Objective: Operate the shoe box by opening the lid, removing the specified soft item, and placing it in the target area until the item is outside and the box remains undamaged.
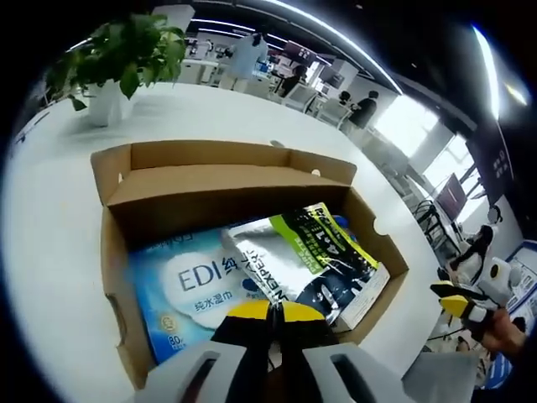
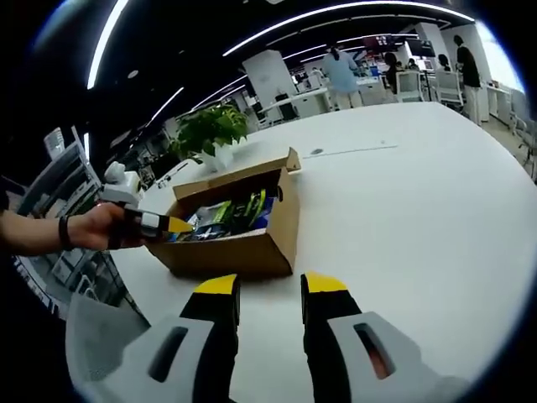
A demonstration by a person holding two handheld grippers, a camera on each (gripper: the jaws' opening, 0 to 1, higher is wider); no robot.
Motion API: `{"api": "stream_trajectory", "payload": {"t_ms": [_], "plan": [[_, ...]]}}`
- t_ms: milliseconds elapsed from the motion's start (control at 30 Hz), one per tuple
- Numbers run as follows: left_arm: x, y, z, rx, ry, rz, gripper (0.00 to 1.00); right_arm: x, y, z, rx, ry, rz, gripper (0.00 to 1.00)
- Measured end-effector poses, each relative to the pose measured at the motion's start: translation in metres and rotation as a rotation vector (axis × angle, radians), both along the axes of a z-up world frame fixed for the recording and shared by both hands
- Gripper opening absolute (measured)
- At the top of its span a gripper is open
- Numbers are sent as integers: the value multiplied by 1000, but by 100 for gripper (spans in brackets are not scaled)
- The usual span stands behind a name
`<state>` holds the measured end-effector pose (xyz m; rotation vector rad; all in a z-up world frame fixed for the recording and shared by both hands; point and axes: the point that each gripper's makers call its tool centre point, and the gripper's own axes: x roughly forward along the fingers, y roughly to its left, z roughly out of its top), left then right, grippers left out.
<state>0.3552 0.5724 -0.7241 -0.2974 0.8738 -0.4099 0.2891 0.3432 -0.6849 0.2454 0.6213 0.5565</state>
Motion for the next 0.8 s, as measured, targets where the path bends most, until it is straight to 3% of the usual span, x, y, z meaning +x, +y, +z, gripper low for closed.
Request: {"api": "stream_trajectory", "payload": {"t_ms": [433,800], "plan": [[-6,17,-1,15,-3,15,2,29,47,21,23,-35,57,24],[-8,25,1,-4,-6,0,2,59,92,20,10,-16,120,24]]}}
